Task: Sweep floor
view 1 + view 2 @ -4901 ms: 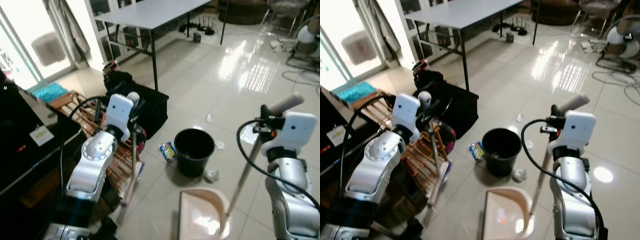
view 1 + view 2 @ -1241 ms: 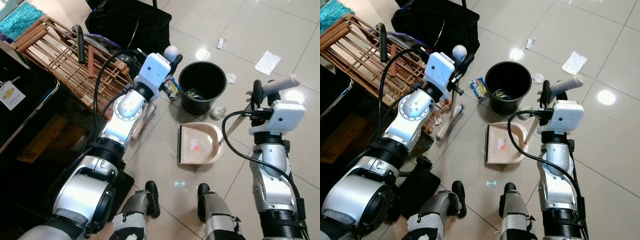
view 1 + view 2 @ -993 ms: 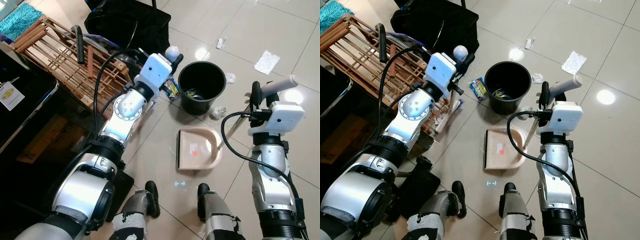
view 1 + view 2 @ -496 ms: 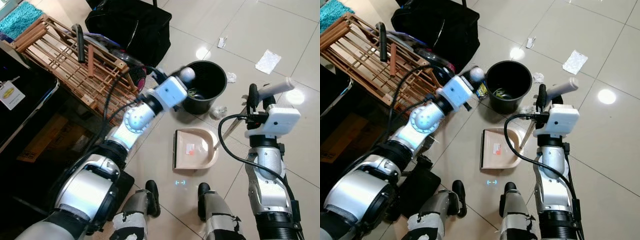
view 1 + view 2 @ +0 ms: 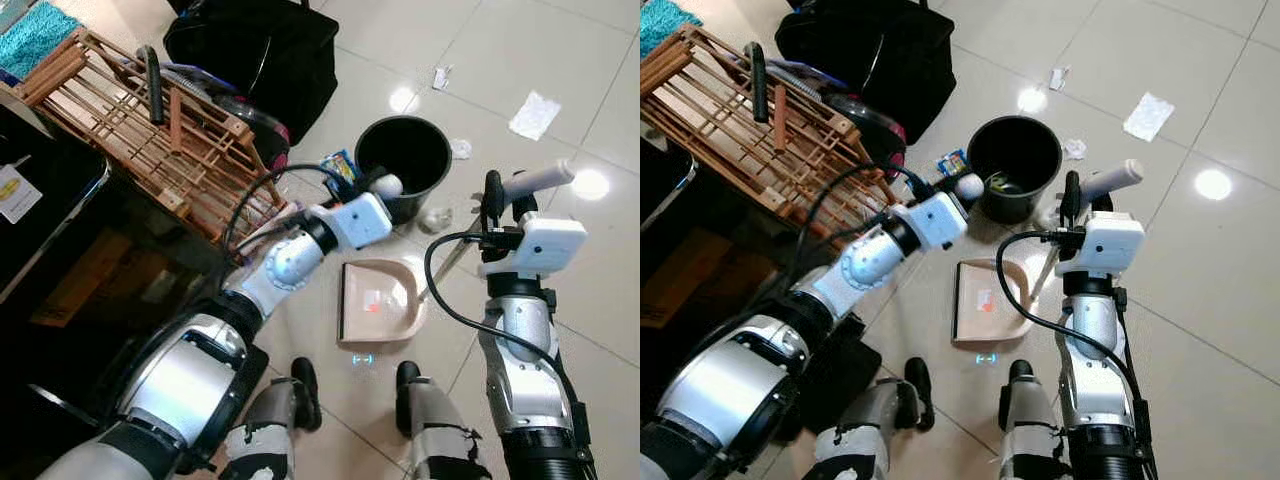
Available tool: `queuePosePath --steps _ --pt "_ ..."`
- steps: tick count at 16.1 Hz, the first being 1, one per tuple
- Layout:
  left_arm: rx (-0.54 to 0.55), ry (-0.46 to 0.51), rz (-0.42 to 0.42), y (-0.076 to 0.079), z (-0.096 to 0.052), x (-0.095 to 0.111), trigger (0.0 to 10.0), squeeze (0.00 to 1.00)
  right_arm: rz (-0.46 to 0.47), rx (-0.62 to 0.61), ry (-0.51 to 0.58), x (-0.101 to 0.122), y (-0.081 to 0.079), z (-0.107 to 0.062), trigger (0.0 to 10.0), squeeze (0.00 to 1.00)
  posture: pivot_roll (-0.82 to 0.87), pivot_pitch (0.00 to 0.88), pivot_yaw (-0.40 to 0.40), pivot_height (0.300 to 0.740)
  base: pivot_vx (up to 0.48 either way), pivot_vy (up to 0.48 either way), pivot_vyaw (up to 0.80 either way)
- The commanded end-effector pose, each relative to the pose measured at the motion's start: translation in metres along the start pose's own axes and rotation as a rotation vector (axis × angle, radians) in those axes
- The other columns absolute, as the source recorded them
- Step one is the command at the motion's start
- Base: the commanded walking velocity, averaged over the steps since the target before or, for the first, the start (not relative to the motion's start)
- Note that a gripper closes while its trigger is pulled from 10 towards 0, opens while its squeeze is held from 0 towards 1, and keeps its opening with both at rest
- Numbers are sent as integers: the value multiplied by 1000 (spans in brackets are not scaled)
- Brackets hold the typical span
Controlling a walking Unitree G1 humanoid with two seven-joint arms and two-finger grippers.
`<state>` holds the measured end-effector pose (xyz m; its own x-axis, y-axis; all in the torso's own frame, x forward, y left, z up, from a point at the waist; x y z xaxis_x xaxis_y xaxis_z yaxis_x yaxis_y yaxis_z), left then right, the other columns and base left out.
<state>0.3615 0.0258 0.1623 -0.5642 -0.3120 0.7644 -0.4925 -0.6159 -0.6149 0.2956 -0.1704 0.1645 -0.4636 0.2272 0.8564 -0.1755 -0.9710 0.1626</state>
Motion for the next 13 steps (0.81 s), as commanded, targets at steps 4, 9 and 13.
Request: queuePosePath --steps 4,9,13 --pt "-61 -96 -52 15 -8 -16 10000 0 -7 5 33 9 -2 -3 10000 0 -118 424 163 740 0 0 0" --pt "-70 -174 -416 28 -5 -23 10000 0 -13 8 13 7 0 -6 10000 0 -118 421 164 740 0 0 0" --pt "-96 -94 -482 21 1 -12 10000 0 -12 6 6 6 -1 -6 10000 0 -97 411 163 740 0 0 0"
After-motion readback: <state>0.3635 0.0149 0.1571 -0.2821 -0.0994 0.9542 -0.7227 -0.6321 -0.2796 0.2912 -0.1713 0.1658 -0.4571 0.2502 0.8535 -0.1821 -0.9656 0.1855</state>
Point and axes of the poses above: a point about 5 cm out from each wrist's last joint towards the gripper, its own z axis pointing out of the wrist towards the gripper, its own x axis along the axis of the wrist's last joint, y = z × x, the point moved 1 cm from there along z, pointing out of the wrist towards the gripper, and after that the axes turned 9 degrees about -z, right-handed, at the moved point
